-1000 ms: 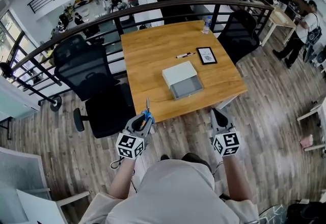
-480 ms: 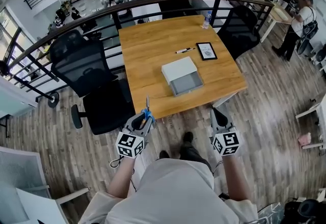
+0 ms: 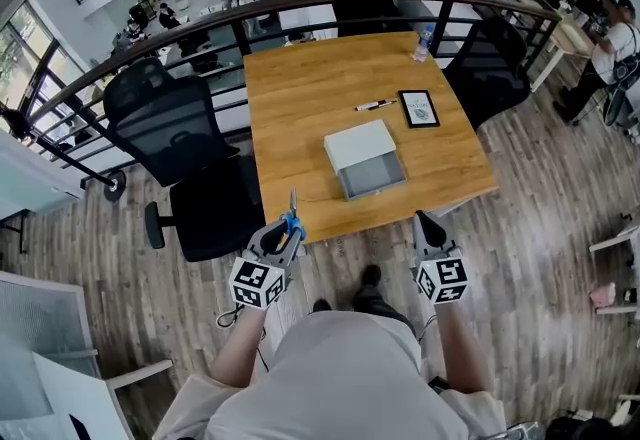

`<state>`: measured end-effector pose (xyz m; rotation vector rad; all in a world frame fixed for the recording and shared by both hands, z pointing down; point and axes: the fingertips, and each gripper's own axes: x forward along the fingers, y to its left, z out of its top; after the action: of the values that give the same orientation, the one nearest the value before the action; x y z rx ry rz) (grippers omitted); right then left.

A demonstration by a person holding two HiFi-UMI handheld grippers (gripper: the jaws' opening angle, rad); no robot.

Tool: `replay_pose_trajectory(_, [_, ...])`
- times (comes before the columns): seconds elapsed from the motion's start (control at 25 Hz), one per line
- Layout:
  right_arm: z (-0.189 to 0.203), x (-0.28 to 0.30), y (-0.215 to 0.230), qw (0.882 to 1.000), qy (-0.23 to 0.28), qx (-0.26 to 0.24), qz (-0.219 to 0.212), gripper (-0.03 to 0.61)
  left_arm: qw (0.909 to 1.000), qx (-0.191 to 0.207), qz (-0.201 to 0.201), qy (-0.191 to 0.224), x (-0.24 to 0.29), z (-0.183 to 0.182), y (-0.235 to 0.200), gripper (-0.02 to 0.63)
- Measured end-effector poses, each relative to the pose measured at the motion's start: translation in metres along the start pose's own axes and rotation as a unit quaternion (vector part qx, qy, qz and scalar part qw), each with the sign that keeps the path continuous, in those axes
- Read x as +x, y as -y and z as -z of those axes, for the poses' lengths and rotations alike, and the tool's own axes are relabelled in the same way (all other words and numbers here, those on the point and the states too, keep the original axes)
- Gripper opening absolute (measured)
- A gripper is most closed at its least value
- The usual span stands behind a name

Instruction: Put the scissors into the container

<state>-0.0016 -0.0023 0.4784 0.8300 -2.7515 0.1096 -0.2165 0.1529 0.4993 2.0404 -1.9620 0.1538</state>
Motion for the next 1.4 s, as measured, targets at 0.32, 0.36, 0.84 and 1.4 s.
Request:
replay_pose_trajectory(0.32, [-0.015,0.049,0.059,1.0,-0.005,-0.001,-0.016,0.003,0.9997,0.005,-0.021,0.007,0.055,-0.031,0.001,0.078])
replay_pose_trajectory(0.36, [-0.017,0.054,0.065,1.0,-0.005,-0.003,-0.021,0.003,0.9996,0.005,-0.025,0.008,0.063,-0.034,0.002,0.078])
replay_pose_trajectory(0.84, [-0.009,0.098,0.148,0.998,-0.018,-0.003,-0.059,0.003,0.9986,0.013,-0.05,-0.007,0.15,-0.051,0.026,0.078])
replay_pose_trajectory(1.4, [0.025,0.115,0.197,0.996,-0.048,0.006,-0.081,0.003,0.9979,0.007,-0.057,-0.029,0.214,-0.042,0.046,0.078])
